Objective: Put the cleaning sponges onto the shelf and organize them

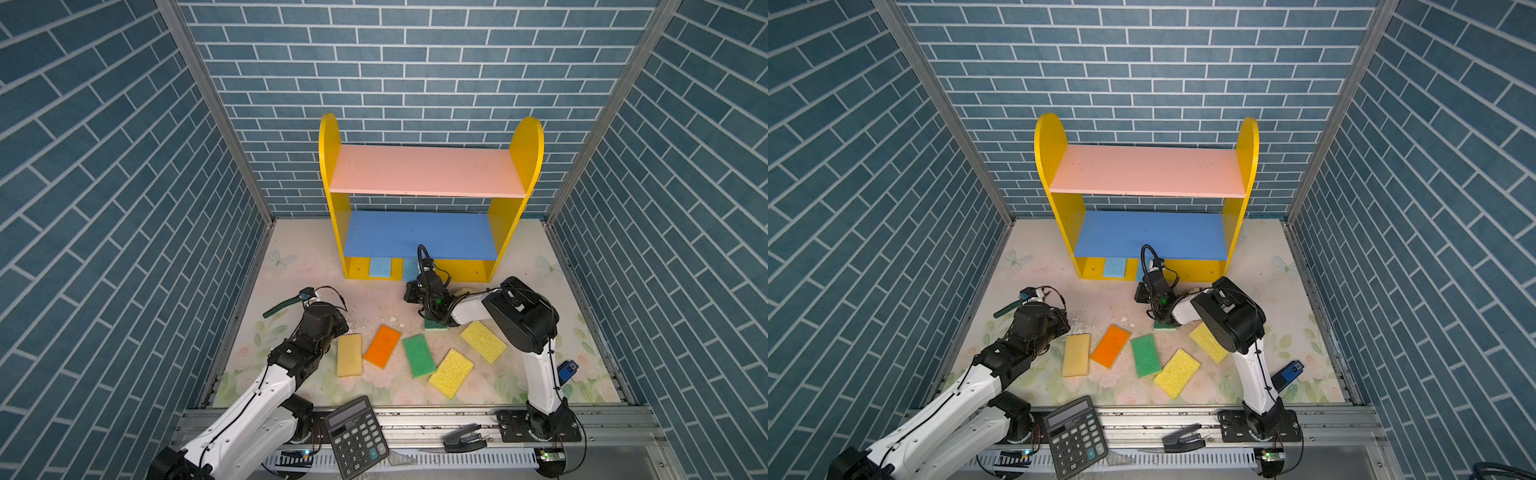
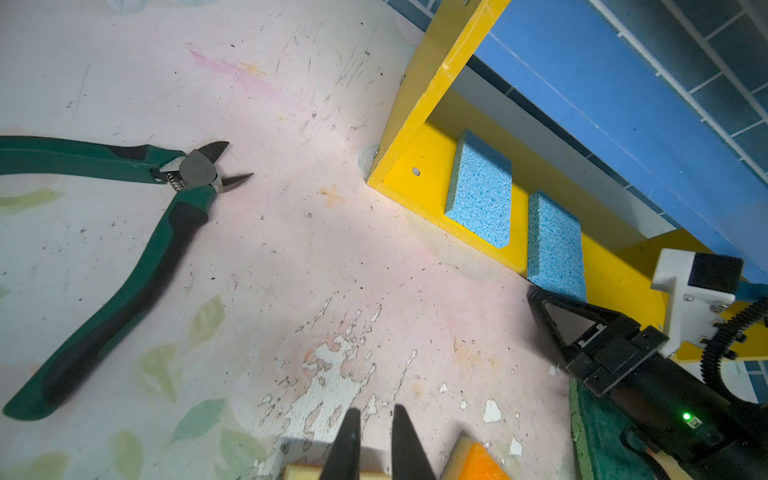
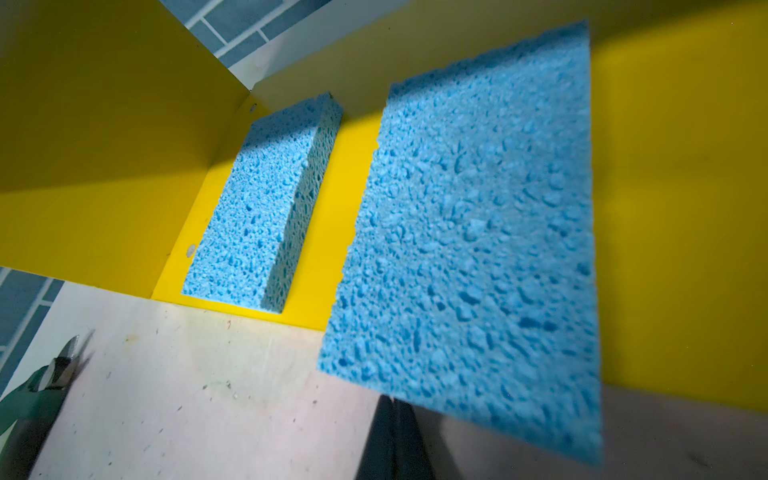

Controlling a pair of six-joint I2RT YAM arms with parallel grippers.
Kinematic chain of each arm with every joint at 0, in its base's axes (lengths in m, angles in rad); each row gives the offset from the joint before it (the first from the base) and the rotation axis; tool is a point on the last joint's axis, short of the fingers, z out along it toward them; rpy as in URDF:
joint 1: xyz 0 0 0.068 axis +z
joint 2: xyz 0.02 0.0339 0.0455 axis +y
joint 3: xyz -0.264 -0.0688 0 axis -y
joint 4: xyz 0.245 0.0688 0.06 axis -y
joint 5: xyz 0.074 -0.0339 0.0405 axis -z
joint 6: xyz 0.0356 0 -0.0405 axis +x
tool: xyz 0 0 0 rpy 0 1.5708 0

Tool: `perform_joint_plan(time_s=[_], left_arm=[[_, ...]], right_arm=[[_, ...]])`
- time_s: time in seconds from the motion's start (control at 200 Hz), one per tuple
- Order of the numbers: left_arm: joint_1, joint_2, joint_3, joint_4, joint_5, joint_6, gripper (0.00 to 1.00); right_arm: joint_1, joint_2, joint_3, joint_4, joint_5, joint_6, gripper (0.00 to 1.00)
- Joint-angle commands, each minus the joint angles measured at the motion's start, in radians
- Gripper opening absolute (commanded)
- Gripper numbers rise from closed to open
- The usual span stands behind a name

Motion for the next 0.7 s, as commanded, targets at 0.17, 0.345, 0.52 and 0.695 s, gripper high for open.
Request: perform_joint_plan(time_s=[0.17, 0.345, 0.52, 0.695], left_arm=[[0.005, 0.036, -0.008, 0.023, 0.031, -0.003, 0.17], [0.003, 0.075, -0.009, 0.066, 0.07, -0.002, 0.16], [-0.004, 0.225, 0.006, 0.262, 0.235, 0.032, 0.13], [-0.016, 0.465, 0.056, 0.572, 0.42, 0.011, 0.05]], right_arm=[[-0.037, 0.032, -0.011, -0.041, 0.01, 0.065, 0.0], [-0.036, -0.09, -0.092, -0.072, -0.01, 0.08, 0.0], [-0.036, -0.273, -0.188, -0.139, -0.022, 0.053, 0.0], [-0.036, -0.466, -0.288, -0.211, 0.041, 0.051, 0.0]])
